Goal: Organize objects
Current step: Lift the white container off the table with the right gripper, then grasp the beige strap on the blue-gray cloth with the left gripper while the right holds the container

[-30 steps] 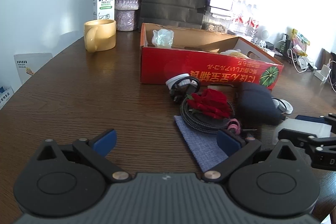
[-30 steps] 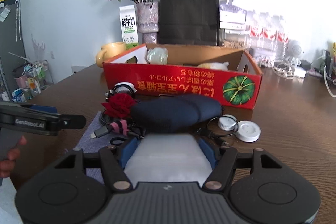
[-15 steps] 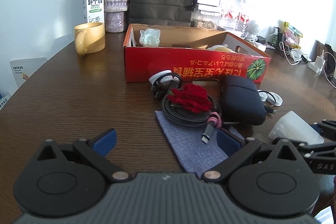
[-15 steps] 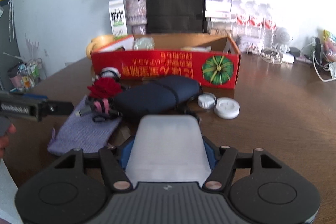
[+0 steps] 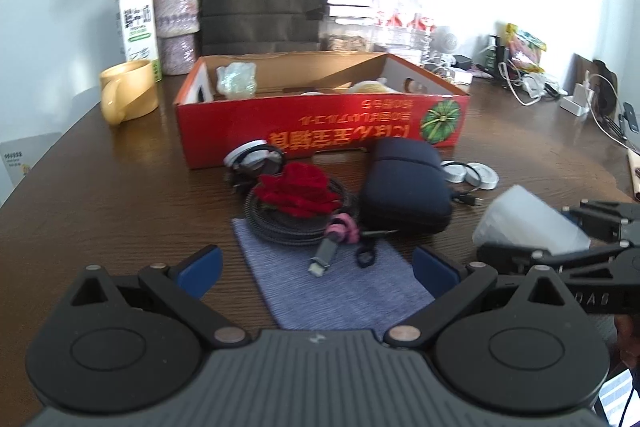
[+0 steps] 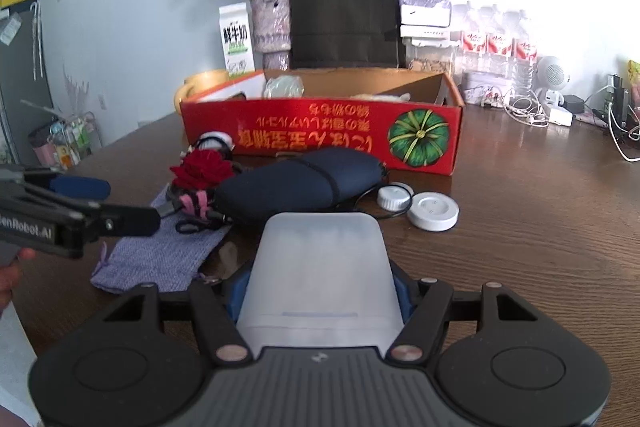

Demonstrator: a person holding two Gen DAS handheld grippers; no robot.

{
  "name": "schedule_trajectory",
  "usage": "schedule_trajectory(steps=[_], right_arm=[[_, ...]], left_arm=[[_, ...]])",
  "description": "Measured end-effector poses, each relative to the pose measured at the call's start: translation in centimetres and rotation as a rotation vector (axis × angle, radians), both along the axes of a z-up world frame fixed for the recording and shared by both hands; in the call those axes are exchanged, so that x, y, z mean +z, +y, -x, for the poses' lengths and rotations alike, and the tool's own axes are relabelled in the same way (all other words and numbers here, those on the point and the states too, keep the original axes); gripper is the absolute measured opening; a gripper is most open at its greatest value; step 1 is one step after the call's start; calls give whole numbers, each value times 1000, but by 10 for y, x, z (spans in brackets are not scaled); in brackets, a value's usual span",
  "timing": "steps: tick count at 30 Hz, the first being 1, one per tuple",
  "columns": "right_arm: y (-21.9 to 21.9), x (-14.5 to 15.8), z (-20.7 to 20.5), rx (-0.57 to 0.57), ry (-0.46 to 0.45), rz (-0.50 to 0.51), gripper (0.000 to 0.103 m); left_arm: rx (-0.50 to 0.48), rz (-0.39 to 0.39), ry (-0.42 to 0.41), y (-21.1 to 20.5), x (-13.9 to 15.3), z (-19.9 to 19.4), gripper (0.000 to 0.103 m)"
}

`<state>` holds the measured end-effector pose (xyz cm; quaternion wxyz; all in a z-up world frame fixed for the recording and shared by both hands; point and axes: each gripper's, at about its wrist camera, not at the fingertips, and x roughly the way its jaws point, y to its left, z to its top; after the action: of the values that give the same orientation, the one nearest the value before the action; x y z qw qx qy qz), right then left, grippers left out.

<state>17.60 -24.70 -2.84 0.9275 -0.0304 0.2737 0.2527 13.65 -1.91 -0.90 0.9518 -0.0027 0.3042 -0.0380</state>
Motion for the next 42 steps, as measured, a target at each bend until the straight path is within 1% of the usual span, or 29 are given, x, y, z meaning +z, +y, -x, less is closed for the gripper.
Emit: schedule_trajectory(steps=[10, 12, 13, 15, 16, 17, 18, 20, 21, 22, 23, 27, 29, 30, 32, 33, 34, 36, 42], right_arm=[[-26, 8, -10, -55, -51, -52, 64], [-28, 8, -12, -63, -61, -58, 64], [-28, 9, -13, -65, -67, -60, 65], [-28, 8, -15, -64, -74, -58, 65], [-27, 7, -15, -62, -75, -58, 65], [-27, 6, -17, -59, -70, -58, 65], [-27, 6, -17, -54, -67, -64, 65], [-27, 6, -17, -52, -72, -70, 65], [-27, 6, -17, -52, -71, -72, 65], [-28, 6, -17, -53, -68, -75, 65], [-28, 5, -17, -53, -64, -75, 65], [-27, 0, -15, -49, -45, -76, 65], [-28, -1, -15, -51, -45, -82, 65], [-28, -1, -15, -52, -45, -84, 65], [-28, -1, -14, -52, -45, -84, 65], [-29, -1, -15, -52, -45, -85, 65], [-28, -1, -15, -53, -45, -85, 65], [-29, -2, -14, -55, -45, -86, 65], [-30, -2, -15, -62, -40, -87, 65]], left_arm=[[-108, -39, 9, -42, -3, -7, 103], [-132, -43, 9, -49, -5, -8, 101], [-145, -44, 11, -53, -6, -9, 98], [-162, -48, 16, -59, -8, -12, 95], [-168, -48, 22, -62, -9, -14, 90], [-172, -46, 29, -64, -11, -16, 81], [-180, -39, 35, -64, -12, -17, 76], [-186, -27, 50, -66, -14, -21, 64], [-189, -27, 54, -66, -16, -22, 60], [-191, -25, 57, -67, -17, -23, 53], [-194, -22, 59, -68, -17, -24, 49], [-191, -29, 73, -69, -20, -26, 44], [-185, -25, 81, -69, -22, -27, 36], [-187, -16, 82, -68, -22, -27, 35], [-191, -10, 84, -67, -21, -27, 24], [-198, -1, 87, -67, -21, -27, 21], [-202, 5, 87, -66, -21, -26, 12], [-210, 7, 85, -66, -21, -25, 9], [-214, 12, 42, -64, -13, -18, 8]])
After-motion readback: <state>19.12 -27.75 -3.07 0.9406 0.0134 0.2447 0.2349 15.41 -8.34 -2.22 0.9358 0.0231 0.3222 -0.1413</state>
